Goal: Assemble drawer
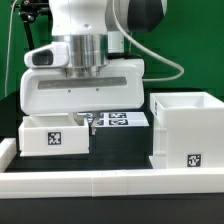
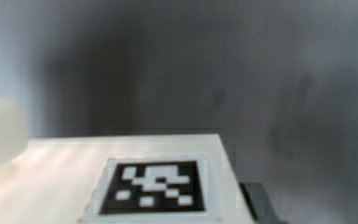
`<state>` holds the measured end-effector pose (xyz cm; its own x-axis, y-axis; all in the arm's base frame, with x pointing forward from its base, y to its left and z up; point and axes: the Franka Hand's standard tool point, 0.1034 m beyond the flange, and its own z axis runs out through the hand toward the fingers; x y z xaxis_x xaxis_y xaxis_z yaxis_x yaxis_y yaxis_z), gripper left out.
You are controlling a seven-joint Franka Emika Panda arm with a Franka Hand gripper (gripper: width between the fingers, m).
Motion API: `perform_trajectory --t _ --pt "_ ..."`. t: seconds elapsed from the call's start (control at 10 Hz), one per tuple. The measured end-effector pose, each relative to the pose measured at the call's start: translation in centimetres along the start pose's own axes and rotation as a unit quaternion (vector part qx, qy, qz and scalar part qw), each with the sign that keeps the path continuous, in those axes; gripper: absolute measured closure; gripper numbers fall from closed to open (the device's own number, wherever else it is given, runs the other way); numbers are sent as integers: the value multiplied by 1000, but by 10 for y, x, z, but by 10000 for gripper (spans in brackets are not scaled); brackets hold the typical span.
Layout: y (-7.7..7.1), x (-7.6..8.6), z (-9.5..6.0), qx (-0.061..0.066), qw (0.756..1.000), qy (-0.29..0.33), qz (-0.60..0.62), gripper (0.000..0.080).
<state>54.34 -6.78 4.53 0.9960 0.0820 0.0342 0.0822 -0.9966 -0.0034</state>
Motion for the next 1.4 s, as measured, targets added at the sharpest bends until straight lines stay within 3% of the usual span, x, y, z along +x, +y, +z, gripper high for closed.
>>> perform_trajectory --t 0.4,0.7,1.2,1.4 --pt "1 -3 6 -6 988 -2 -154 757" --pt "-2 -4 6 -17 949 -11 -316 757" --pt "3 -7 7 -19 899 -18 -438 757" --pt "5 -8 7 -22 857 -26 -514 757"
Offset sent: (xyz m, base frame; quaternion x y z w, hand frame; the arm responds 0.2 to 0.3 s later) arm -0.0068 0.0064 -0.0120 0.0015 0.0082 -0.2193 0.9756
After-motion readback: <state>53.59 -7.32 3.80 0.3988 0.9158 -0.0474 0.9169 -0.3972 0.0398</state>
